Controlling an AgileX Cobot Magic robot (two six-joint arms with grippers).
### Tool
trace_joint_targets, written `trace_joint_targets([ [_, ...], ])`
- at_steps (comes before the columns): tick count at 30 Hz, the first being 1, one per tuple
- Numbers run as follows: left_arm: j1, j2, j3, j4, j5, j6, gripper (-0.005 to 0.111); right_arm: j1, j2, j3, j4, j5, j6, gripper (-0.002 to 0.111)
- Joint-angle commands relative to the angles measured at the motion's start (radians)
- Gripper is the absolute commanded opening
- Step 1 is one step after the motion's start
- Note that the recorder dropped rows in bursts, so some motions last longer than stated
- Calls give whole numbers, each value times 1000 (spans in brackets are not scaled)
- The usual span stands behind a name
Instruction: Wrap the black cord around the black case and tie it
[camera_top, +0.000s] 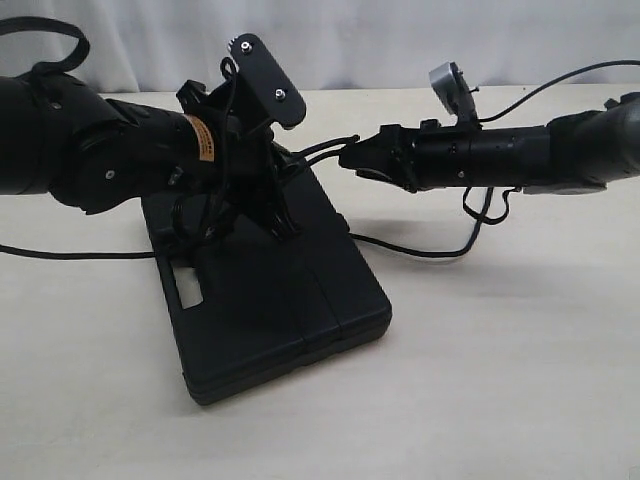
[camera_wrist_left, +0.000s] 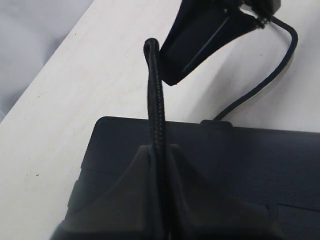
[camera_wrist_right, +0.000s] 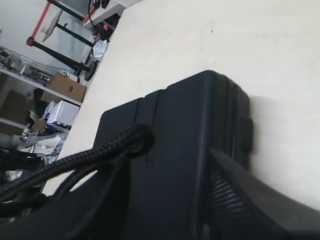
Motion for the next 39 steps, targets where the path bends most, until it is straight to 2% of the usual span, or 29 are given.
trace_joint_targets([
  [1,-10,-13,-5,2,-38,-6,0,-2,-1,-13,3,91,15,46],
  [4,-10,-13,-5,2,-38,-6,0,26,-1,-13,3,76,15,46],
  [10,-11,-13,-5,2,-36,-6,0,107,-1,-13,3,-102,-19,46],
  [19,-11,-13,-5,2,-43,-6,0,106,-1,-13,3,-268,-37,46],
  [28,-9,-13,-5,4,-42,-6,0,89,-15,-13,-56,-204,-32,46],
  [31,-7,-13,-5,8,-40,-6,0,46,-72,-15,-228,-204,101,46],
  [34,-7,-13,-5,8,-41,-6,0,-1,-164,-15,-480,-247,297,46],
  [37,-7,-13,-5,8,-51,-4,0,-9,-256,-15,-824,-333,622,46],
  [39,-7,-13,-5,8,-61,-4,0,-5,-308,-15,-1086,-376,923,46],
])
